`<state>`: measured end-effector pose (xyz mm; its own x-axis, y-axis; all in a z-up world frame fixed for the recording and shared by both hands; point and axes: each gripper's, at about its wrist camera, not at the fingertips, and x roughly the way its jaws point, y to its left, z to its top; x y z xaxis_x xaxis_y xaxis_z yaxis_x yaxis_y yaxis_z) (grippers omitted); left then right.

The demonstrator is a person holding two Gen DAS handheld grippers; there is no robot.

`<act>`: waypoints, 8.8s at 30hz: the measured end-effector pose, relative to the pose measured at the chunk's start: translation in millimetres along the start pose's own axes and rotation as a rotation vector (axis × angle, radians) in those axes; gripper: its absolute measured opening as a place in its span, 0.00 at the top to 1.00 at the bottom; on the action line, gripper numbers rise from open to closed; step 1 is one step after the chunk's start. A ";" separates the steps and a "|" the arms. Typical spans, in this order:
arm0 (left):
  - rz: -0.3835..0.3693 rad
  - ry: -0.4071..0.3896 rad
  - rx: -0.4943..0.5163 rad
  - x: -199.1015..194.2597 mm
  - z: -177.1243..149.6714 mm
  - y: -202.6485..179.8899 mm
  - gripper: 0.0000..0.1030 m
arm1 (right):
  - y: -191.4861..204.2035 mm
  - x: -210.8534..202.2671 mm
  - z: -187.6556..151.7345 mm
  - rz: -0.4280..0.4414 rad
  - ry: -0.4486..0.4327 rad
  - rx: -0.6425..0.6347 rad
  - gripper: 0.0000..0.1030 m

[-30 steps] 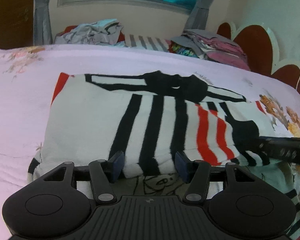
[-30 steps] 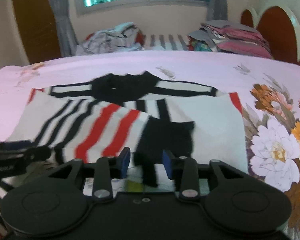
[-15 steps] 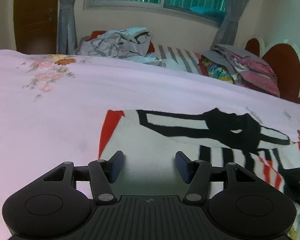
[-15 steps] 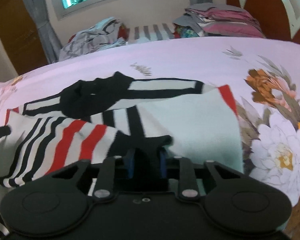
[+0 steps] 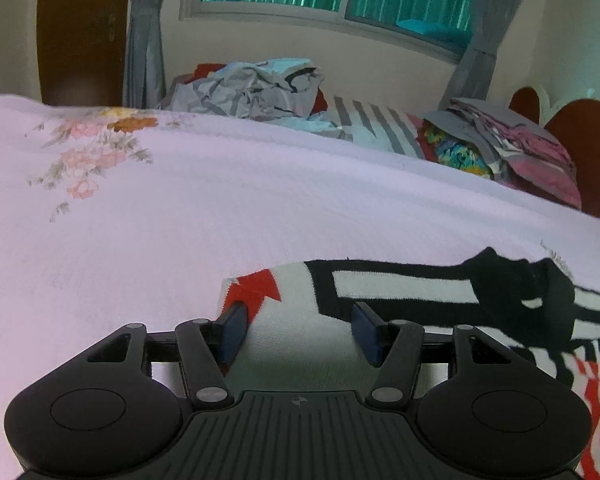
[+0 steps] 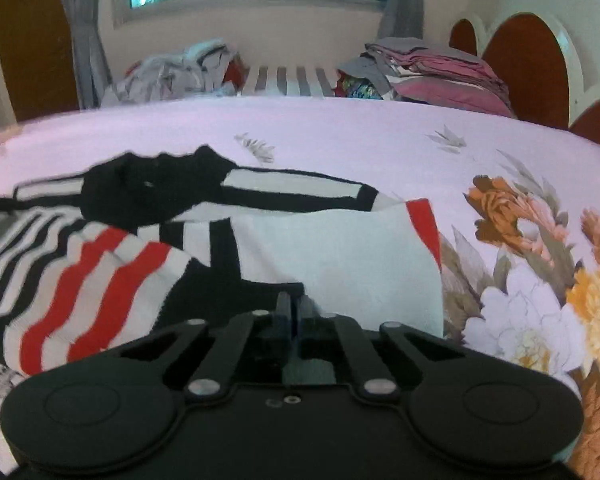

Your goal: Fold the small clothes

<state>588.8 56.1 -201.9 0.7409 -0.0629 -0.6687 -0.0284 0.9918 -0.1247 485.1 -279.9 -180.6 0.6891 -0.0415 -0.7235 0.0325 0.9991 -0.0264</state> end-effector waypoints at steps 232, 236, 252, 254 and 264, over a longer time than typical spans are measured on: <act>-0.055 -0.024 0.013 6.5 0.5 -7.1 0.96 | -56.0 58.7 43.0 0.041 -0.075 0.125 0.94; -0.072 -0.013 0.011 -2.9 5.6 -7.6 0.94 | -56.9 44.5 48.7 0.057 -0.082 0.130 0.77; -0.192 -0.005 0.169 -76.6 -45.6 -70.1 0.39 | 29.4 -5.9 12.4 0.263 -0.027 -0.046 0.75; -0.162 0.019 0.171 -72.6 -53.9 -63.5 0.39 | 29.7 -8.3 6.1 0.233 -0.032 -0.081 0.74; -0.097 0.018 0.061 -101.7 -60.9 -29.1 0.39 | 4.2 -29.5 -6.5 0.181 -0.056 -0.021 0.72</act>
<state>473.4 26.9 -174.9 0.7261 -0.1607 -0.6685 0.0846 0.9858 -0.1450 460.3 -274.4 -163.8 0.7214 0.1391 -0.6784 -0.1105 0.9902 0.0855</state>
